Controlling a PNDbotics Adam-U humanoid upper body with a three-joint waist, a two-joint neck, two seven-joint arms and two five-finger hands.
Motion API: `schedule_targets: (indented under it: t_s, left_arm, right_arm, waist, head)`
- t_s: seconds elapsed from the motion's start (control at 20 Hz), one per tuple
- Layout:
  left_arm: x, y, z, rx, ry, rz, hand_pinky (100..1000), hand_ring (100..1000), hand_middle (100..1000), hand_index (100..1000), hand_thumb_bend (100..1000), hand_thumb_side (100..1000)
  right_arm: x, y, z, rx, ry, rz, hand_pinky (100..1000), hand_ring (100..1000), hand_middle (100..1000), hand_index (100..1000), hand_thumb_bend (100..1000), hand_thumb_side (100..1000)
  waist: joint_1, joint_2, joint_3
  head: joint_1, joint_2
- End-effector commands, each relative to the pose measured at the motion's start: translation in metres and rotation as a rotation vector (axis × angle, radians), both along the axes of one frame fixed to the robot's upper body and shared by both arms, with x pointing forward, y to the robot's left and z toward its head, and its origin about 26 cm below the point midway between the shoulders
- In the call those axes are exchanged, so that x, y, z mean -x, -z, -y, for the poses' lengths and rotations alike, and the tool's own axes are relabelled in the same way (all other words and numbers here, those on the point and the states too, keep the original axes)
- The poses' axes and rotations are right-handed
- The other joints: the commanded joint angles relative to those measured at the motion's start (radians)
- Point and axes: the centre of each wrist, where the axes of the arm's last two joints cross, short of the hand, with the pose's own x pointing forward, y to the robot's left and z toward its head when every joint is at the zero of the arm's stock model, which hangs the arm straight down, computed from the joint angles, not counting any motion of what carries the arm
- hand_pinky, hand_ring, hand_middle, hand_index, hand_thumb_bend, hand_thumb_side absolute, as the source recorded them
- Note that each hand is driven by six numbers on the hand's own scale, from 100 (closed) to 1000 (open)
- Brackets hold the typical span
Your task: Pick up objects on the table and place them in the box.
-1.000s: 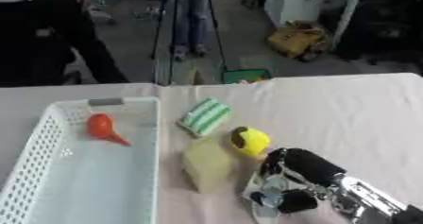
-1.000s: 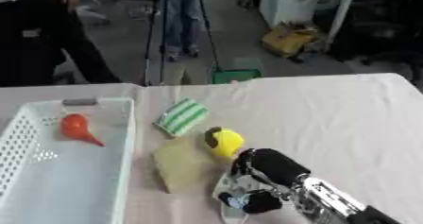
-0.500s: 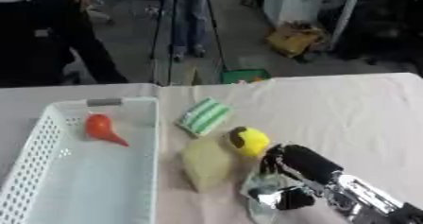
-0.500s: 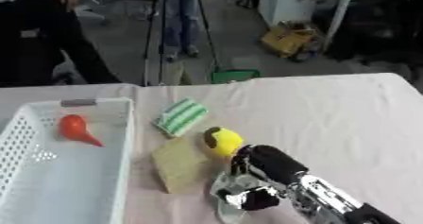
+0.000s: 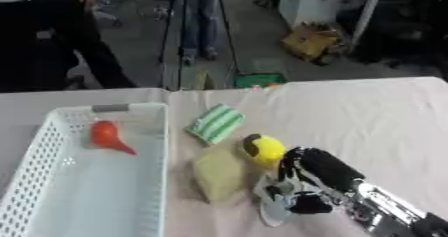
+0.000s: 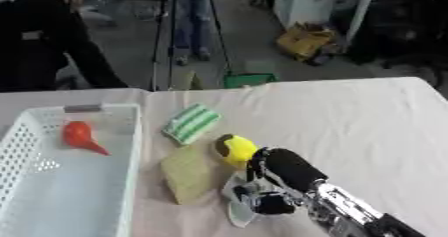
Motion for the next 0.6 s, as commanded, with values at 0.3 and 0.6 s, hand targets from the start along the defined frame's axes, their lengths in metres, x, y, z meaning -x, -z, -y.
schedule_targets:
  t_s: [0.3, 0.6]
  left_arm:
    - [0.0010, -0.0077, 0.0016, -0.007, 0.009, 0.026, 1000, 929, 964, 908, 100, 1000]
    - [0.0011, -0.0075, 0.0011, -0.007, 0.006, 0.024, 1000, 929, 965, 906, 100, 1000]
  right_arm:
    - [-0.0006, -0.0054, 0.0049, -0.009, 0.016, 0.022, 536, 340, 412, 495, 278, 451]
    - [0.0002, -0.0064, 0.0051, -0.011, 0.021, 0.020, 527, 318, 397, 477, 288, 424]
  waist:
    - [0.003, -0.013, -0.003]
    - [0.001, -0.016, -0.007]
  head:
    - [-0.001, -0.005]
    - [0.000, -0.006]
